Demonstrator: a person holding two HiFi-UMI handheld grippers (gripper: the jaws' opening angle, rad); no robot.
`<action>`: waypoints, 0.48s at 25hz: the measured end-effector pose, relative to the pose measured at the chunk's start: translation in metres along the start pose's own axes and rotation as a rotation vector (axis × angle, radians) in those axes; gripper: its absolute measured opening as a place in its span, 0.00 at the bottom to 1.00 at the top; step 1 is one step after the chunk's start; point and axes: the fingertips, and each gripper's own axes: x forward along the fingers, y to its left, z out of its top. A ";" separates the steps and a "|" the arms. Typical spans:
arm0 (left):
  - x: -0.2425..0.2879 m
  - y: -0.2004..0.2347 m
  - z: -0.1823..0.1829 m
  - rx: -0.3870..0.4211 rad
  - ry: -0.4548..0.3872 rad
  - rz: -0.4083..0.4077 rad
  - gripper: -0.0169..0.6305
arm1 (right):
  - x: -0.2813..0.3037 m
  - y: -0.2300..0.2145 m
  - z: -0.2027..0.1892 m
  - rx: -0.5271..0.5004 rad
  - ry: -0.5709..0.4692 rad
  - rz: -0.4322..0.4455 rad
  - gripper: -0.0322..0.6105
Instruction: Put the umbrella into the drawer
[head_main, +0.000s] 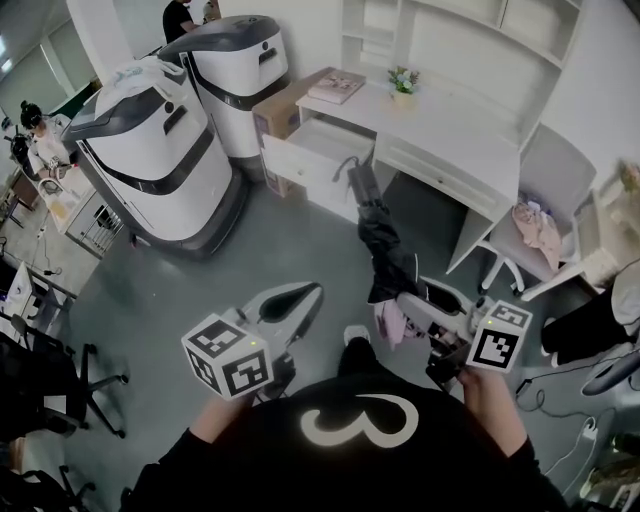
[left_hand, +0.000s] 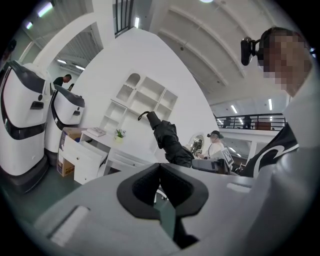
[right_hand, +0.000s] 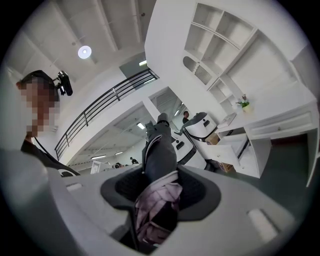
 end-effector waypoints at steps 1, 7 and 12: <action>0.004 0.005 0.002 0.003 0.000 0.004 0.04 | 0.004 -0.005 0.003 -0.001 0.000 0.001 0.36; 0.041 0.054 0.019 -0.001 0.003 0.032 0.04 | 0.042 -0.054 0.030 -0.009 0.012 0.023 0.36; 0.082 0.103 0.029 -0.047 0.014 0.064 0.04 | 0.080 -0.109 0.051 0.006 0.052 0.047 0.36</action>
